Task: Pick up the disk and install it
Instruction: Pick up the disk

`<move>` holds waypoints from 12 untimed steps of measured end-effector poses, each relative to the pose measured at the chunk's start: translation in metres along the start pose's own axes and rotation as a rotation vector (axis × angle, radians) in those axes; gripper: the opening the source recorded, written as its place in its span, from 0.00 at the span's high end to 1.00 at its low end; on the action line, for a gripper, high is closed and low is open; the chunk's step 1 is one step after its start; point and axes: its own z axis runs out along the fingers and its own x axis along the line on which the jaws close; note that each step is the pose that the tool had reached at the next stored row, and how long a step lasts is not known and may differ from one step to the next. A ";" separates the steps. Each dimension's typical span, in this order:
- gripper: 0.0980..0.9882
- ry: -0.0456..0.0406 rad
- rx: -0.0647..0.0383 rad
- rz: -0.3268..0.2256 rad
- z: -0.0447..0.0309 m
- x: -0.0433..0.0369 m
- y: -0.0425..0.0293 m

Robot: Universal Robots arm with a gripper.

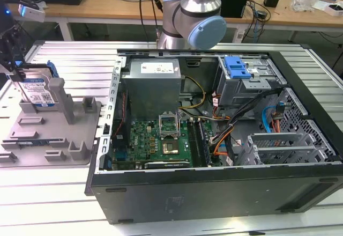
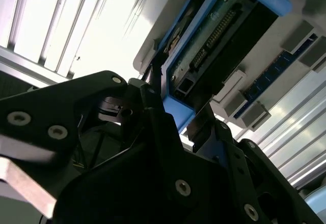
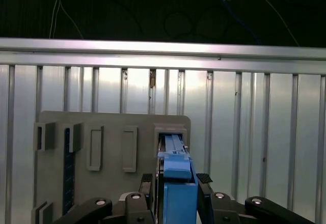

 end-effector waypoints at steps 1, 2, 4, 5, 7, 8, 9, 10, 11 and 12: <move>0.60 0.0000 0.000 0.000 0.0005 0.0000 0.0000; 0.60 0.0001 0.000 0.000 0.0005 0.0000 0.0000; 0.60 0.0000 0.000 0.000 0.0007 0.0001 0.0001; 0.60 0.0000 0.000 0.000 0.0009 0.0001 0.0001; 0.60 0.0000 0.000 0.000 0.0009 0.0001 0.0001; 0.60 0.0000 0.000 0.000 0.0009 0.0001 0.0001; 0.60 0.0000 0.000 0.000 0.0009 0.0001 0.0001; 0.60 0.0000 0.000 0.000 0.0009 0.0001 0.0001; 0.60 0.0000 0.000 0.000 0.0009 0.0001 0.0001; 0.60 0.0000 0.000 0.000 0.0009 0.0000 0.0001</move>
